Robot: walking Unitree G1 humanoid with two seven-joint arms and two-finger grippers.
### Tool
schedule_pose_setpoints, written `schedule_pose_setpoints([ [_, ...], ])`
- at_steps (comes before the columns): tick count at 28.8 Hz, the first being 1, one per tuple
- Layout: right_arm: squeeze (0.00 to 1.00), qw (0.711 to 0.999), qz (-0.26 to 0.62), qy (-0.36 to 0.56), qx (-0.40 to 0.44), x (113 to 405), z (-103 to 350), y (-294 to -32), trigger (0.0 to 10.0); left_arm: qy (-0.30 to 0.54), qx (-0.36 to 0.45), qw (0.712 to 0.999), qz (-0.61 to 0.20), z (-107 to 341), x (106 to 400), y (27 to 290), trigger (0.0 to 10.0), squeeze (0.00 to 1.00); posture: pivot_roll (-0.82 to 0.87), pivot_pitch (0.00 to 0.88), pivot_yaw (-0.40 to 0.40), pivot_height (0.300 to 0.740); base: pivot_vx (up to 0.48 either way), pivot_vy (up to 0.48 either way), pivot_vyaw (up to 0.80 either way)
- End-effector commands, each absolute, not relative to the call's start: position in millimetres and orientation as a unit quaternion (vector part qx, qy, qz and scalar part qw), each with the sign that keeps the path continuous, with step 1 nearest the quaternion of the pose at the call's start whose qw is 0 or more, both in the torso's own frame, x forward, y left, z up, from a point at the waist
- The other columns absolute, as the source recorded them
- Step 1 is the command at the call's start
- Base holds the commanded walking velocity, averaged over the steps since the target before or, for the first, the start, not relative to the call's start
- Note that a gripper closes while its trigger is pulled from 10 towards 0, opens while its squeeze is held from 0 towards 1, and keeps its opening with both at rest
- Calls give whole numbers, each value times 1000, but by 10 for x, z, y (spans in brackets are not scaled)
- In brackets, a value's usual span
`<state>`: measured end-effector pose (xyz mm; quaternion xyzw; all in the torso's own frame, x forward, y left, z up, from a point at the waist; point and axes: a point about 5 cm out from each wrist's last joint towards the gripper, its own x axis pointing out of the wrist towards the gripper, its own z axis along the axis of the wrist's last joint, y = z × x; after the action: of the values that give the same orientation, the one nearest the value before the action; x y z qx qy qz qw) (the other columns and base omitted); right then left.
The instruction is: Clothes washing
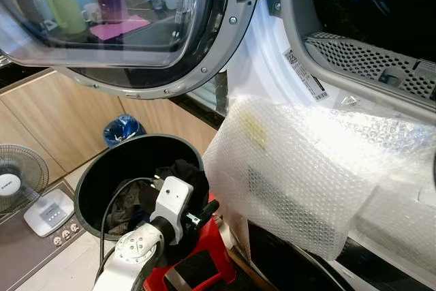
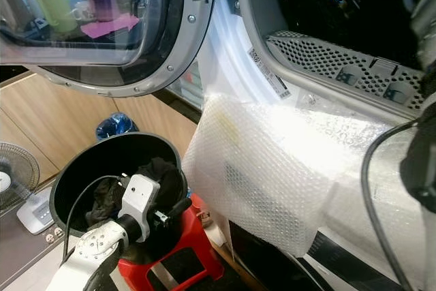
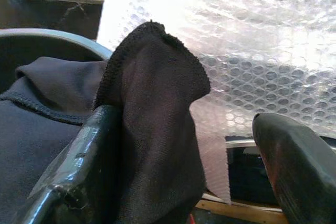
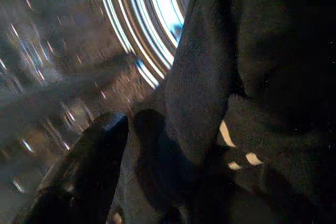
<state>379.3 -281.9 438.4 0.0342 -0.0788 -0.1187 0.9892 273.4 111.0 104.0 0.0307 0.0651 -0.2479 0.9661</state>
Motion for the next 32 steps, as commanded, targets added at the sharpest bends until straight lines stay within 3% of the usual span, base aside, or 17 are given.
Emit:
schedule_pose_setpoints([
  [1,0,989,-119,-86,1,3735,4536,-2792,10000,78,36,964,-251,988,2721,1099,10000,0,-128,80,36,740,0,0,0],
  [5,0,991,-115,-70,-4,3725,4510,-2774,10000,80,37,963,-254,968,2717,1072,10000,0,-133,77,27,740,0,0,0],
  [11,0,985,-138,-77,68,3573,4522,-2774,10000,84,34,963,-254,938,2720,1062,10000,0,-152,78,22,740,0,0,0],
  [13,0,978,-141,-91,126,3501,4479,-2658,10000,86,33,963,-254,925,2721,1057,10000,0,-162,74,21,740,0,0,0],
  [15,0,977,-184,-69,79,3441,4301,-2540,10000,88,33,963,-254,912,2725,1050,10000,0,-169,75,21,740,0,0,0],
  [18,0,966,-216,-22,141,3426,3897,-2350,10000,89,31,963,-254,911,2737,1029,10000,0,-170,77,23,740,0,0,0],
  [27,0,922,-362,-58,126,3093,3752,-2397,10000,90,27,963,-254,900,2730,1029,10000,0,-163,90,20,740,0,0,0],
  [32,0,920,-359,-92,131,2968,3866,-2483,10000,93,28,964,-249,889,2717,1062,10000,0,-164,96,19,740,0,0,0],
])
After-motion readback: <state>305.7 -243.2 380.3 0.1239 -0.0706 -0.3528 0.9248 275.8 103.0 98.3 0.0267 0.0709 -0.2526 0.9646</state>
